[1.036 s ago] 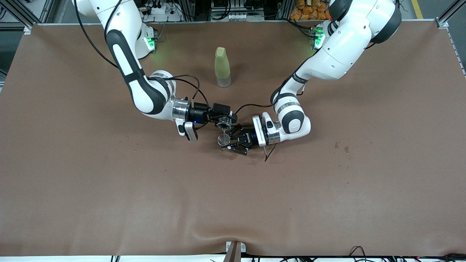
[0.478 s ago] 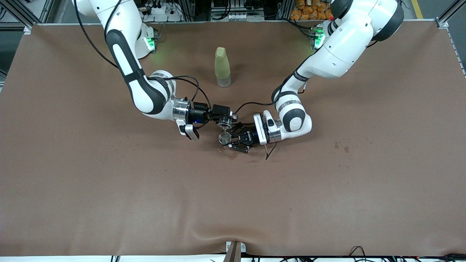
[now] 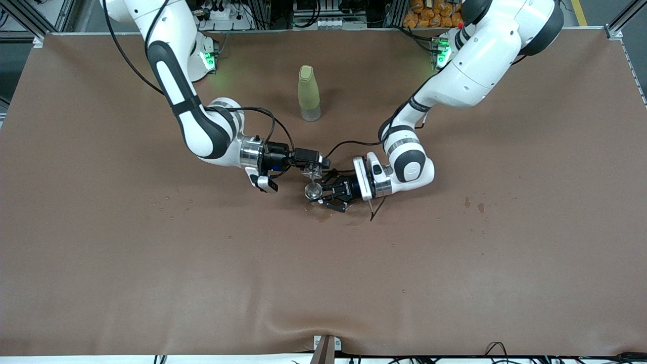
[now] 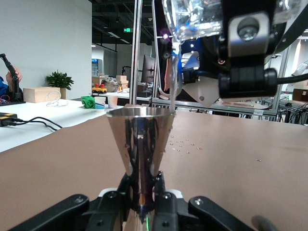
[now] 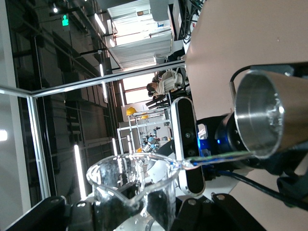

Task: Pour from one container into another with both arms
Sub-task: 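Pour from the tilted beaker into the jigger held by the left gripper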

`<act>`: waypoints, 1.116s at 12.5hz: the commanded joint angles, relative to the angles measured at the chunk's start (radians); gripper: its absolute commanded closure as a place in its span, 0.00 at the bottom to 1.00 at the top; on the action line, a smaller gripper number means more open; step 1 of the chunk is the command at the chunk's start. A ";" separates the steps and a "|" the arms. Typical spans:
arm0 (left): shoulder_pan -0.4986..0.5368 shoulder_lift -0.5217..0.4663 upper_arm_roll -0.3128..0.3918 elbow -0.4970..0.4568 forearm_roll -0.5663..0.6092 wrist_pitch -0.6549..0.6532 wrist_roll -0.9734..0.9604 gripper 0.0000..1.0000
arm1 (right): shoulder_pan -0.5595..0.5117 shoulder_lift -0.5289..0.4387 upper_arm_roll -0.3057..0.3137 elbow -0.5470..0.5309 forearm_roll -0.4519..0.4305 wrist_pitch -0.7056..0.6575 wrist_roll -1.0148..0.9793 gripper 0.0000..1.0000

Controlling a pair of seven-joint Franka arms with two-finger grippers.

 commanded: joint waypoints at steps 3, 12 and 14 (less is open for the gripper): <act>0.021 -0.064 -0.012 -0.070 0.017 -0.013 0.002 1.00 | -0.001 -0.023 -0.005 -0.014 -0.009 -0.022 0.118 1.00; 0.041 -0.074 -0.045 -0.102 0.016 -0.015 0.019 1.00 | -0.018 -0.023 -0.032 0.006 -0.160 -0.077 -0.046 1.00; 0.066 -0.088 -0.071 -0.117 0.016 -0.013 0.020 1.00 | -0.024 -0.030 -0.046 0.009 -0.206 -0.079 -0.239 1.00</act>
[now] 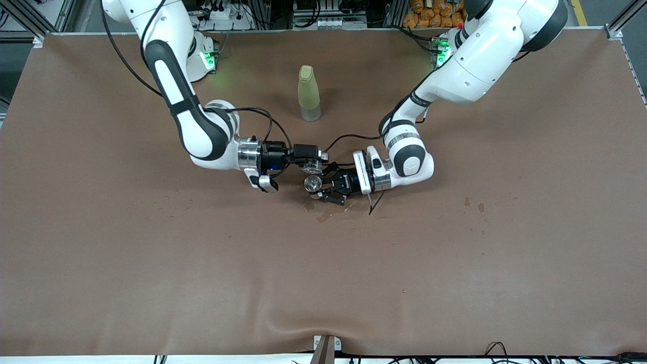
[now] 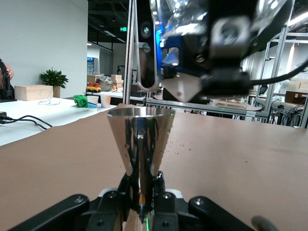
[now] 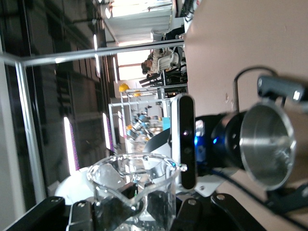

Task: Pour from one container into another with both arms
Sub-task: 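Pour from the tilted beaker into the jigger held by the left gripper, then turn the beaker upright with the right gripper while the left gripper draws back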

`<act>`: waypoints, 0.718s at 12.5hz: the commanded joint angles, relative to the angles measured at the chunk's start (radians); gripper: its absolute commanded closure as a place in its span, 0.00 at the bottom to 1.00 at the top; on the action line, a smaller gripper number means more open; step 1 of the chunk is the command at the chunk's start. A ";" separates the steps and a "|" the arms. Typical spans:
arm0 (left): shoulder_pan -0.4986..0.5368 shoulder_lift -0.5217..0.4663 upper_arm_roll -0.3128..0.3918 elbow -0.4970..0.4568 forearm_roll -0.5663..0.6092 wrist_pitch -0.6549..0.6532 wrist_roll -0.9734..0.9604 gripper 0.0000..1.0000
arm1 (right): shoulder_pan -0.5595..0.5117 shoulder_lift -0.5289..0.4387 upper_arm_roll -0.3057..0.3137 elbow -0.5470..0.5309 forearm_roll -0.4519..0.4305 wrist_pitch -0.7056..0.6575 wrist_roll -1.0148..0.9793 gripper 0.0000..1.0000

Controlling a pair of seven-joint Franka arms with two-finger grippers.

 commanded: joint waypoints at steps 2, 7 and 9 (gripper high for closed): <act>0.055 -0.058 -0.042 -0.058 0.017 -0.007 0.011 1.00 | -0.033 -0.032 -0.016 -0.003 -0.058 -0.048 -0.308 1.00; 0.127 -0.057 -0.042 -0.058 0.017 -0.007 0.007 1.00 | -0.053 -0.032 -0.178 0.000 -0.212 -0.278 -0.525 1.00; 0.170 -0.063 -0.041 -0.078 0.017 -0.007 0.008 1.00 | -0.067 -0.032 -0.257 0.003 -0.297 -0.383 -0.591 1.00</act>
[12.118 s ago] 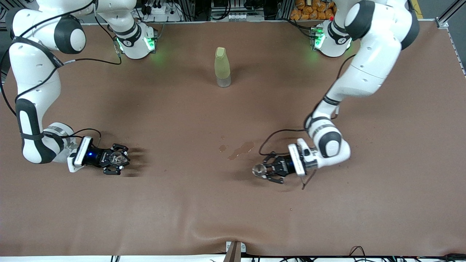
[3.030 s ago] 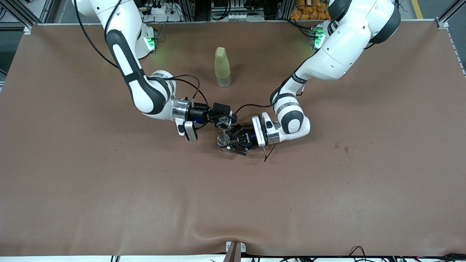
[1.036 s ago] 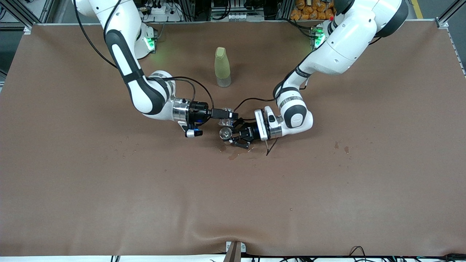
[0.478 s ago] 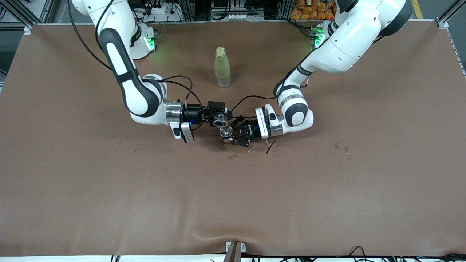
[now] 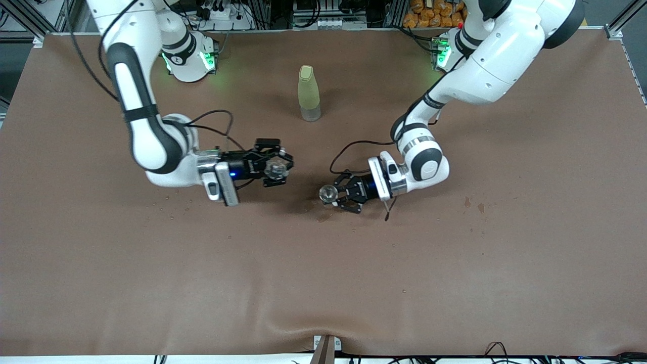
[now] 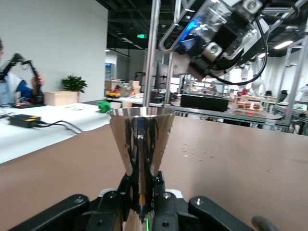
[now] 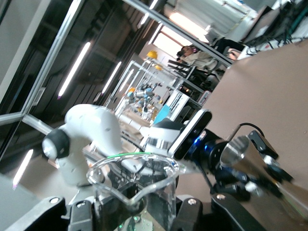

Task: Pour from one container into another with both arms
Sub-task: 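Turn the beaker upright with the right gripper while the left gripper draws back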

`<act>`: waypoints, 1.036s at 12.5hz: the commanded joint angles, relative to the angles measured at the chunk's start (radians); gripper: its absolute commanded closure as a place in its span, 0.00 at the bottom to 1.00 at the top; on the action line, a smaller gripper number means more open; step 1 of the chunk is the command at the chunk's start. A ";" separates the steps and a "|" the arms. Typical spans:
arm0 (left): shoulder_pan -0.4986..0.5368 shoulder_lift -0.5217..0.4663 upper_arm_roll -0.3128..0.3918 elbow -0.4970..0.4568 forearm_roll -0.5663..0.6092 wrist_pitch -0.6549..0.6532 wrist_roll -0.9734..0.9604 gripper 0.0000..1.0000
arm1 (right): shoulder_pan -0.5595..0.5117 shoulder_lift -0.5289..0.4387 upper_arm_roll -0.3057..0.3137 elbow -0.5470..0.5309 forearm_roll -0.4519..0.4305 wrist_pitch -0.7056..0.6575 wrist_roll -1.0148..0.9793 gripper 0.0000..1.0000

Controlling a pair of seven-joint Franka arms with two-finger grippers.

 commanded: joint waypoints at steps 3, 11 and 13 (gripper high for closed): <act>0.144 -0.070 -0.017 -0.079 0.112 -0.018 -0.044 1.00 | -0.062 -0.015 -0.136 0.001 -0.193 -0.185 -0.199 1.00; 0.551 -0.141 -0.017 -0.082 0.682 -0.326 -0.384 1.00 | -0.317 0.014 -0.207 0.011 -0.549 -0.334 -0.672 1.00; 0.663 -0.133 -0.016 -0.057 0.810 -0.383 -0.423 1.00 | -0.370 0.043 -0.207 0.013 -0.580 -0.334 -0.819 1.00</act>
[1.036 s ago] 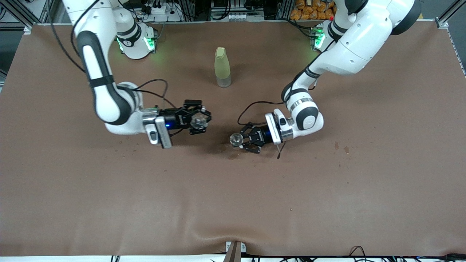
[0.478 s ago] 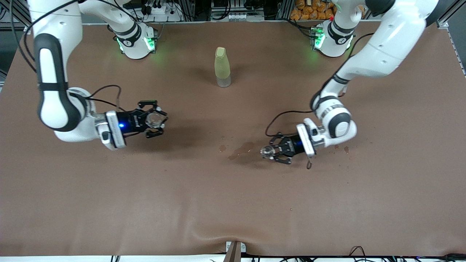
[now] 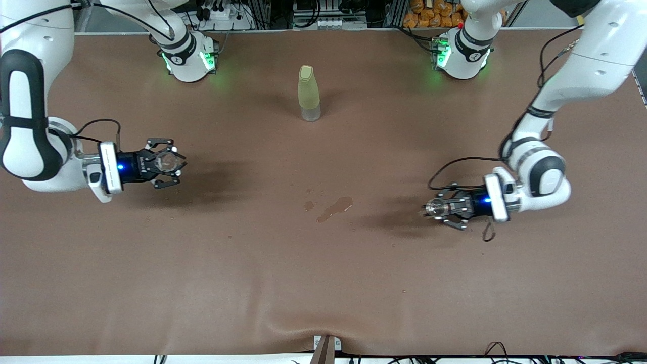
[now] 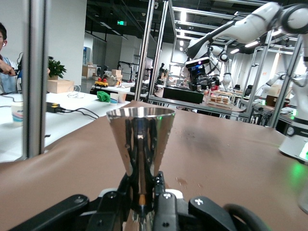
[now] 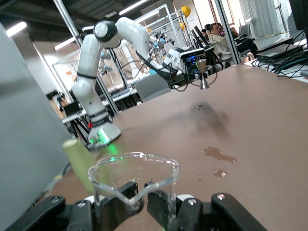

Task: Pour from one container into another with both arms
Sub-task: 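Turn the beaker upright with the right gripper while the left gripper draws back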

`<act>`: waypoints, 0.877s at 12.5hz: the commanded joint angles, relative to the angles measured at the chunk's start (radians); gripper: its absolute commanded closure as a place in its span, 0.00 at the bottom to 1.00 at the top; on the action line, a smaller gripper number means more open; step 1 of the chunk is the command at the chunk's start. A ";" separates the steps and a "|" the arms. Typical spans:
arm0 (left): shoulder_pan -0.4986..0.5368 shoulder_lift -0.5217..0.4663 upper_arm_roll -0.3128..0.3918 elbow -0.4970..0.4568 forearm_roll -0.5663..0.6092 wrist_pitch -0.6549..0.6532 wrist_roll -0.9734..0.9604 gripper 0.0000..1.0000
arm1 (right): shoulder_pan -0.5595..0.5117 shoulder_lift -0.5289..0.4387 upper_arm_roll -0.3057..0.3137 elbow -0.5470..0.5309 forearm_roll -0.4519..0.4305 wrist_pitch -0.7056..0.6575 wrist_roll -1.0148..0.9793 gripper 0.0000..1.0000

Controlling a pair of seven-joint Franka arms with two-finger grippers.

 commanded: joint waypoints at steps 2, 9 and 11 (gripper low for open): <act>0.200 0.008 -0.006 0.038 0.200 -0.147 -0.063 1.00 | -0.095 0.081 0.010 0.034 -0.065 -0.016 -0.261 1.00; 0.452 0.110 0.005 0.112 0.438 -0.290 -0.046 1.00 | -0.191 0.258 0.025 0.125 -0.070 -0.013 -0.582 1.00; 0.453 0.178 0.007 0.151 0.443 -0.318 -0.026 1.00 | -0.211 0.298 0.030 0.154 -0.065 -0.009 -0.633 1.00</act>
